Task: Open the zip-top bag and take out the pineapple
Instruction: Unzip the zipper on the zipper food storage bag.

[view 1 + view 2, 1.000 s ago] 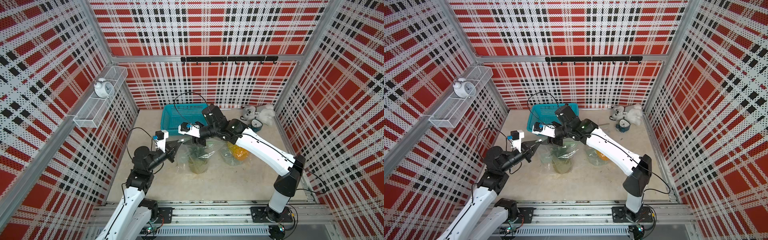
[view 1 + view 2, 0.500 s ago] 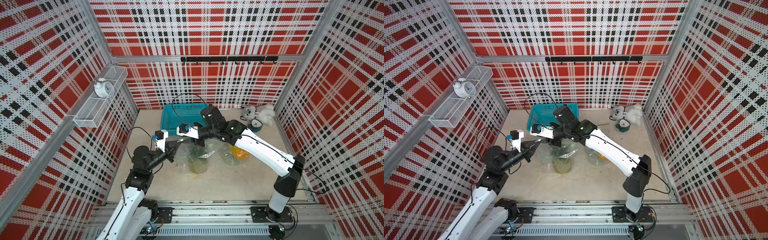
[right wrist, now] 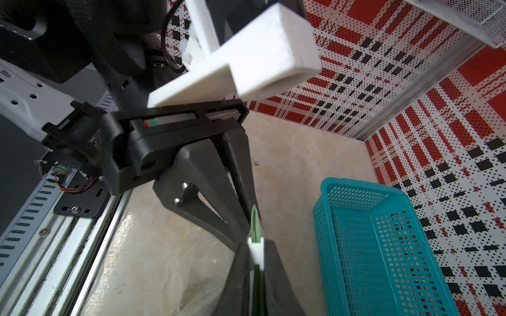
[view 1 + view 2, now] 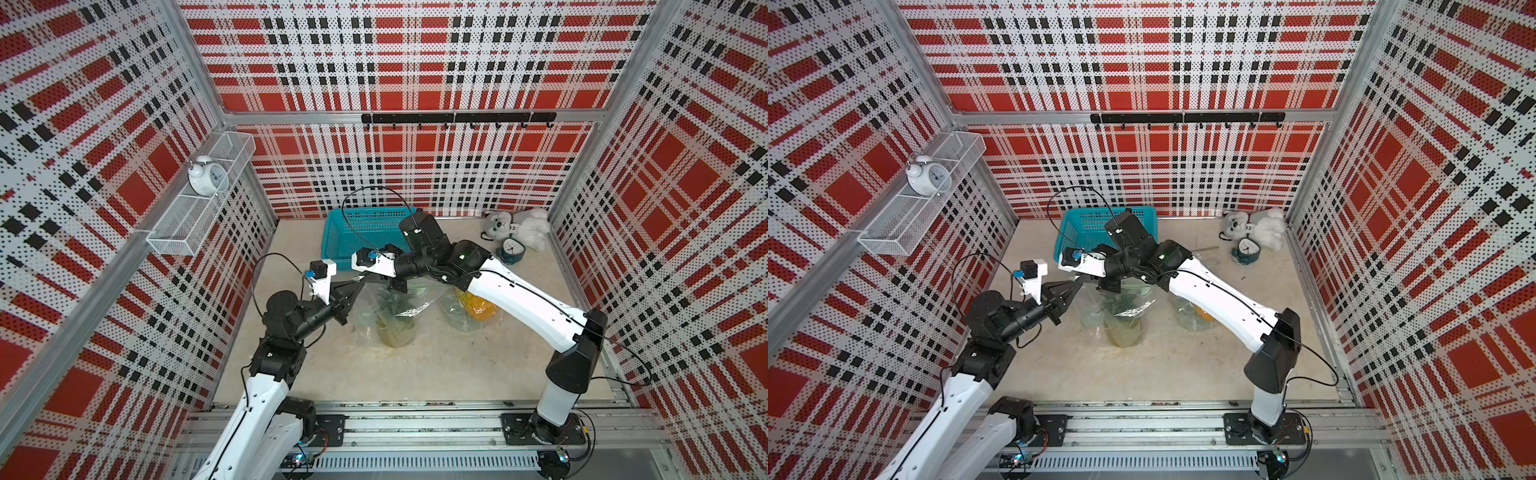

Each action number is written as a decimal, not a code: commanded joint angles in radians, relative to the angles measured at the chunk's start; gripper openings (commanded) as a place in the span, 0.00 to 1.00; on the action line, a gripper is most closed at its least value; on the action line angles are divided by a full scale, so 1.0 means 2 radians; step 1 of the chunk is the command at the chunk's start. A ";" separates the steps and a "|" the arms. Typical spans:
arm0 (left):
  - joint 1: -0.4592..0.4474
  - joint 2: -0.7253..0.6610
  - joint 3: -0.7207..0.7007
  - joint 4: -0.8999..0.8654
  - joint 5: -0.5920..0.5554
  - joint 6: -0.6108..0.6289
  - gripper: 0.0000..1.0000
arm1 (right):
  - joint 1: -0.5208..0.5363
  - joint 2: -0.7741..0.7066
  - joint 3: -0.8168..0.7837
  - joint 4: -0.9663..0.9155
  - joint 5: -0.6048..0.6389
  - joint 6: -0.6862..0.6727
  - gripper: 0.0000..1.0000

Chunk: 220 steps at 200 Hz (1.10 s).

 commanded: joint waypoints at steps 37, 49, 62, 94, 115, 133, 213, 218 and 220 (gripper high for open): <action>0.014 -0.008 0.034 0.016 0.030 0.006 0.34 | 0.004 0.009 0.013 0.001 -0.002 0.010 0.04; 0.021 -0.005 0.036 0.017 0.038 0.007 0.34 | 0.004 0.010 0.015 -0.002 -0.002 0.010 0.04; 0.027 -0.003 0.037 0.022 0.051 0.006 0.34 | 0.004 0.011 0.017 -0.006 -0.005 0.009 0.04; 0.032 0.000 0.038 0.037 0.079 0.003 0.28 | 0.003 0.013 0.021 -0.014 -0.007 0.008 0.04; 0.033 0.000 0.038 0.036 0.083 0.004 0.10 | 0.003 0.015 0.023 -0.017 -0.008 0.008 0.04; 0.034 -0.005 0.037 0.033 0.077 0.006 0.00 | 0.003 0.016 0.025 -0.018 -0.003 0.010 0.04; 0.050 -0.018 0.032 0.020 0.054 0.006 0.00 | -0.001 0.008 0.014 -0.029 0.034 0.030 0.03; 0.051 -0.019 0.032 0.021 0.053 0.005 0.00 | -0.001 0.005 0.011 -0.030 0.034 0.032 0.03; 0.051 -0.019 0.032 0.021 0.053 0.005 0.00 | -0.001 0.005 0.010 -0.029 0.034 0.032 0.03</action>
